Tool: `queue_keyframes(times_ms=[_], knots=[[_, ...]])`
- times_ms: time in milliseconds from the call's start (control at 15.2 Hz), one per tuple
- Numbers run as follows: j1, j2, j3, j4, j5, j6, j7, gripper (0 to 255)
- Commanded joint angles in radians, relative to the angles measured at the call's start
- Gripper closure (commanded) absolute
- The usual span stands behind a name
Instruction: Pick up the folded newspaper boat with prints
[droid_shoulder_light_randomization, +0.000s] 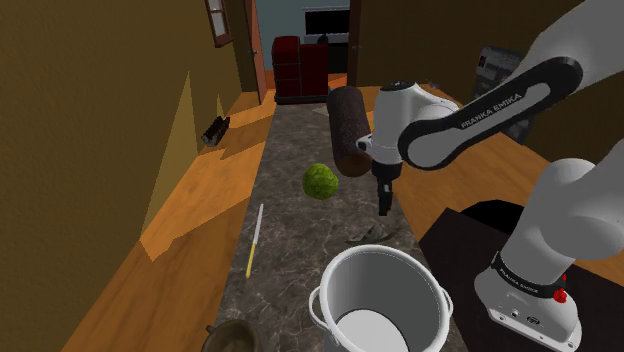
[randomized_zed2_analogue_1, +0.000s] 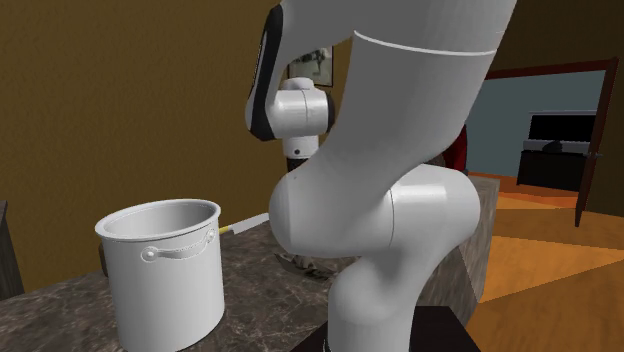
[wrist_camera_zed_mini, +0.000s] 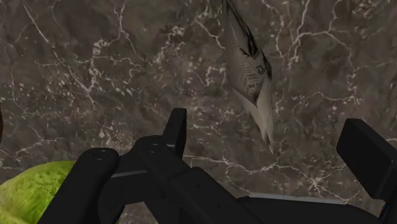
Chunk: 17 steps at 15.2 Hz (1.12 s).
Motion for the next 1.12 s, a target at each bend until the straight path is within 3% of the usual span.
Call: queue_keyframes(times_ms=[0, 330, 858, 990, 1056], knots=[[0.007, 0.073, 0.015, -0.017, -0.022, 0.102, -0.021, 0], [-0.007, 0.289, 0.061, -0.024, -0.144, 0.340, -0.026, 0], [-0.041, 0.434, 0.067, -0.021, -0.275, 0.475, 0.074, 0], [-0.039, 0.434, 0.066, -0.021, -0.275, 0.475, 0.074, 0], [-0.039, 0.433, 0.066, -0.022, -0.275, 0.475, 0.074, 255]])
